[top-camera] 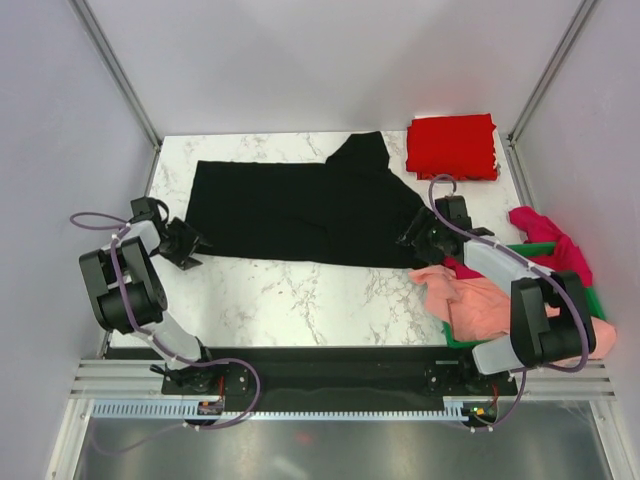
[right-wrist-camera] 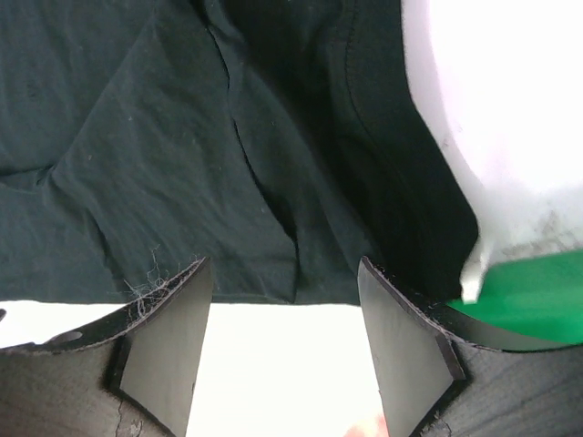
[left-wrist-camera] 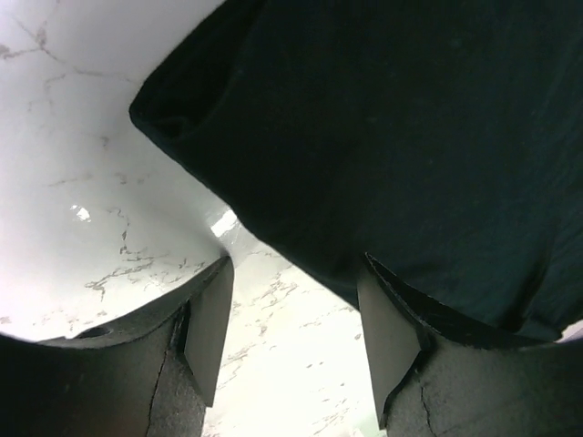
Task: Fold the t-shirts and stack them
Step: Fold the tshirt
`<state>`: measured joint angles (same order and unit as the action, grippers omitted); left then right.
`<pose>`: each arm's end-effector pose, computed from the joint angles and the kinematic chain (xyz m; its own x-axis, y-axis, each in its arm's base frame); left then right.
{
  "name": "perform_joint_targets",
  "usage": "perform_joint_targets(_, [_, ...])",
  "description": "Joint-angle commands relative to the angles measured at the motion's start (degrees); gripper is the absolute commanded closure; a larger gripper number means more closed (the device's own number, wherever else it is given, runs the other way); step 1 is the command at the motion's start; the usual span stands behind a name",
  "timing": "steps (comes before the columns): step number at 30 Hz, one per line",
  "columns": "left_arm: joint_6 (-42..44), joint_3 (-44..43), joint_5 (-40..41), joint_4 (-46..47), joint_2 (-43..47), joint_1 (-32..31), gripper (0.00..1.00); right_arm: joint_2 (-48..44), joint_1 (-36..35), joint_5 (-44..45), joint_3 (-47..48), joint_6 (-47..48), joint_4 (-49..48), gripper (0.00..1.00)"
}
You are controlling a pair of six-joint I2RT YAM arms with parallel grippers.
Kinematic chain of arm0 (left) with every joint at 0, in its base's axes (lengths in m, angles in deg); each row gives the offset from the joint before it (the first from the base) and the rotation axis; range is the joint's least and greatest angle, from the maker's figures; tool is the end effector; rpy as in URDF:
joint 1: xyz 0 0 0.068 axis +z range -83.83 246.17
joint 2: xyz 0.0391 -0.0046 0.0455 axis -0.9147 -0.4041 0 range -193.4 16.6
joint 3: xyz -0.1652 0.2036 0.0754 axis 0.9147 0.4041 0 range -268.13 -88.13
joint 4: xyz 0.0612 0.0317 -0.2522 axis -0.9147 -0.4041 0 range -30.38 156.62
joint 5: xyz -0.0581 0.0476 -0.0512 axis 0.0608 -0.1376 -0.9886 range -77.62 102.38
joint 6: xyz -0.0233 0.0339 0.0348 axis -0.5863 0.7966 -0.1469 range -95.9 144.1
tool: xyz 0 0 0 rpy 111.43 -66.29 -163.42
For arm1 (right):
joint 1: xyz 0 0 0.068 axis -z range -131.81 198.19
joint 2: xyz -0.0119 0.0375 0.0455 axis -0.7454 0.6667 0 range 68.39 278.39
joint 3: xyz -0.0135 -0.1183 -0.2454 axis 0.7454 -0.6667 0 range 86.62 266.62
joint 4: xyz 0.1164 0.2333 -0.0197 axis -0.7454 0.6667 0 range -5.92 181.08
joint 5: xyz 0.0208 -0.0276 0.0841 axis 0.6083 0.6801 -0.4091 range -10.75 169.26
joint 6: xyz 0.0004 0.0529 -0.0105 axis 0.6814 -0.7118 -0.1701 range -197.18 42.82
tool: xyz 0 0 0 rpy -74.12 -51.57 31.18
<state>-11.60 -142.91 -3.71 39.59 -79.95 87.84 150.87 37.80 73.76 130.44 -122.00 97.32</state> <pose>0.2935 0.1060 0.1565 -0.5508 -0.8223 -0.1429 -0.7182 0.5542 -0.4208 0.2766 0.0541 0.1828 -0.7166 0.5819 -0.3845 0.3769 0.7870 0.4885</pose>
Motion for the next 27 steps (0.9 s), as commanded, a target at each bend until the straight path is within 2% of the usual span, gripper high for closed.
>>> perform_joint_targets(1, [-3.14, -1.64, 1.68, 3.56, -1.52, -0.05, 0.37, 5.75, 0.47, 6.90, 0.04, 2.10, 7.51, 0.27])
perform_joint_targets(5, [-3.76, -5.41, 3.79, 3.65, -4.69, -0.23, 0.40, 10.06, -1.38, 8.75, 3.11, 2.45, 7.51, 0.27])
perform_joint_targets(8, [-3.24, -8.48, 4.58, 3.39, -7.84, -0.14, 0.67, 12.35, -1.47, 8.84, 3.82, 2.63, 7.51, 0.27])
perform_joint_targets(9, [-3.06, -9.11, 4.93, 3.04, -8.56, 0.04, 0.84, 12.70, -1.39, 9.01, 3.91, 2.80, 7.51, 0.28])
perform_joint_targets(11, [-2.53, -9.99, 4.93, 1.81, -9.44, 0.91, 0.97, 13.50, -1.38, 9.45, 4.17, 3.16, 8.20, 0.29])
perform_joint_targets(14, [-2.00, -7.28, 4.67, 0.66, -5.25, 2.58, 0.98, 13.59, -1.39, 11.29, 4.79, 2.55, 10.66, 0.31])
perform_joint_targets(18, [-1.21, 0.28, 4.59, 0.04, 3.97, 6.44, 0.98, 12.80, -1.82, 10.68, 4.70, 2.19, 12.34, 0.26])
perform_joint_targets(22, [1.24, 6.95, 2.13, -1.27, 10.23, 11.19, 0.98, 8.86, -3.14, 10.33, 2.25, 2.19, 13.65, 0.23])
perform_joint_targets(27, [2.66, 9.69, -1.04, -5.05, 17.35, 16.38, 0.97, 1.48, -5.51, 10.33, -1.18, 0.96, 15.59, 0.20])
